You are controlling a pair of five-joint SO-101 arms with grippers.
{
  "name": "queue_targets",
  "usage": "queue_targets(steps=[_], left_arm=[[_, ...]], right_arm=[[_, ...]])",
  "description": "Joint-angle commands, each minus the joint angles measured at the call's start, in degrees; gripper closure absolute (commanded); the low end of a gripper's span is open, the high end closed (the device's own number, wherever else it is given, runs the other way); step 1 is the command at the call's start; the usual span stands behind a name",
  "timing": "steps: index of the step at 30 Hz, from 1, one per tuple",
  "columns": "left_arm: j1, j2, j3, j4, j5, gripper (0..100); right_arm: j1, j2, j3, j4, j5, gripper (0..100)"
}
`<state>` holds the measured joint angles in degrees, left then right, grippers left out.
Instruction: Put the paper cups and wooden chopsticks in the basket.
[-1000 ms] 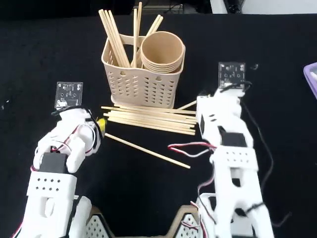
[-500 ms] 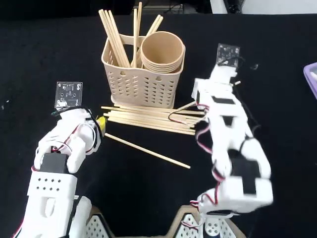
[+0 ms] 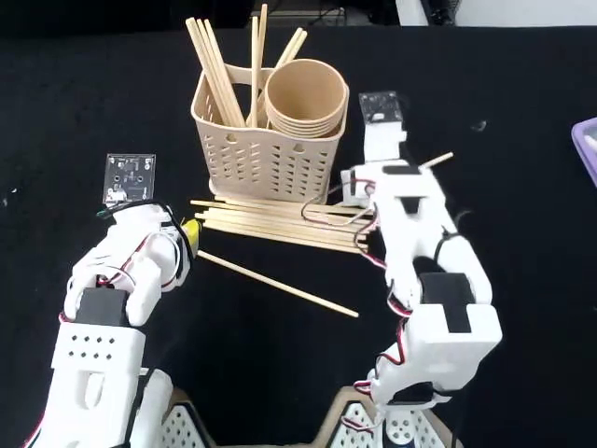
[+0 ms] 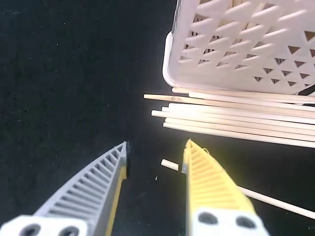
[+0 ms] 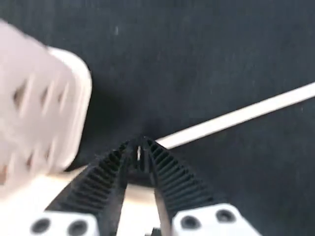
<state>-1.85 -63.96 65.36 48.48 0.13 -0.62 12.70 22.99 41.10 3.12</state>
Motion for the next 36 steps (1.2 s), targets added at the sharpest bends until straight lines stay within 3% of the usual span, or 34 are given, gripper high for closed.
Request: queue_targets(steps=[1, 5, 19, 22, 27, 30, 36], left_arm=[[0.04, 0.18, -1.10, -1.14, 0.53, 81], [-0.04, 0.18, -1.10, -1.14, 0.53, 81], [-0.04, 0.18, -1.01, -1.14, 0.53, 81], [-0.04, 0.09, -1.01, -1.14, 0.44, 81], [-0.04, 0.09, -1.10, -1.14, 0.44, 81], [-0.04, 0.09, -1.10, -1.23, 0.44, 81], [-0.04, 0.09, -1.19, -1.23, 0.26, 81]], right_arm=[[-0.53, -0.22, -6.02, 11.87, 0.79, 97.7], [-0.18, -0.22, -7.08, 14.33, 0.88, 97.7], [1.05, 6.73, -8.31, -4.66, 0.88, 97.7], [1.67, 10.68, -11.82, 0.26, 0.88, 97.7], [2.55, 11.30, -21.41, 18.55, 0.88, 97.5], [1.23, 12.09, -22.02, 22.07, 0.97, 97.5], [-0.79, 17.01, -21.85, 27.87, 10.37, 97.7]])
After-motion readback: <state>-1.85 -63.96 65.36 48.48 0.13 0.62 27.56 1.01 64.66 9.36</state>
